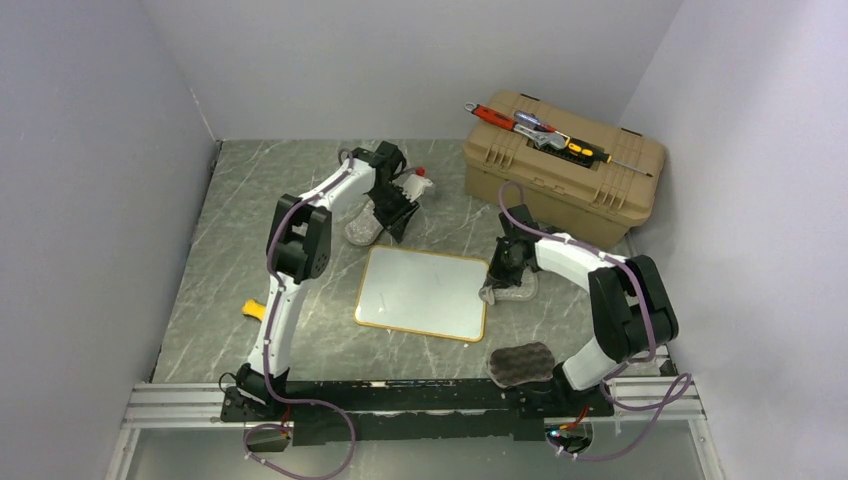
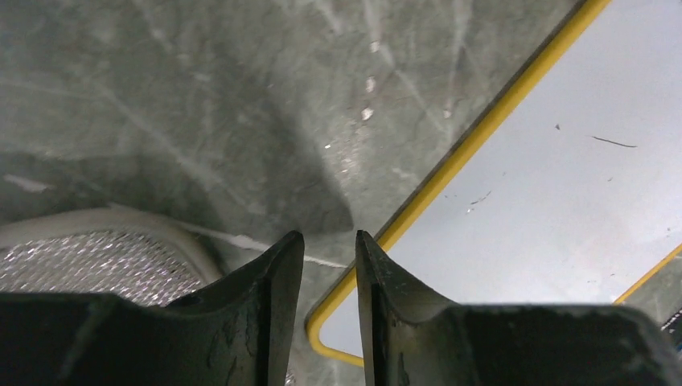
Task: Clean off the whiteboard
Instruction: Adjust the whiteboard at the center of the board.
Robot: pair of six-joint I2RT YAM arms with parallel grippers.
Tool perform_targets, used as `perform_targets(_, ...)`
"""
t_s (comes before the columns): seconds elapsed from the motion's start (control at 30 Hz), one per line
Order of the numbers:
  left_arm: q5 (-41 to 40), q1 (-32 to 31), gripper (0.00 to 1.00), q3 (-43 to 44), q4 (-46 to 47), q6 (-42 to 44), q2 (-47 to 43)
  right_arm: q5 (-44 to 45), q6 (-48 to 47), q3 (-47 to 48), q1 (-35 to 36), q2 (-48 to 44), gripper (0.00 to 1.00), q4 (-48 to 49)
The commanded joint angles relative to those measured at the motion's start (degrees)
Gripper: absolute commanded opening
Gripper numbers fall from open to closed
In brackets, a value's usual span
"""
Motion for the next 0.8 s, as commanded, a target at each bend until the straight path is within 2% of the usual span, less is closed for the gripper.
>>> perform_targets(0.0,-8.32,1.73,0.37,-2.32,1.26,0.91,3.15,1.95,-0.35,4.05,-0.06,6.61,0.00,3.30)
perform_targets(0.23,-6.92,2.39,0.30,-12.53,-2.94,6.10,1.05,-1.81,-1.01,13.26,0.29,18.52,0.00,6.04)
perform_targets(0.47,-4.45,3.07,0.23,-23.13,-7.02,10.75,-3.94,-2.45,-1.95,25.34,4.22,26.40,0.00,2.44)
perform_targets(0.77,3.68,4.43,0.18,-29.56,-11.25,13.56,-8.92,-3.14,-2.17,44.92,9.62,38.28,0.00,-2.74)
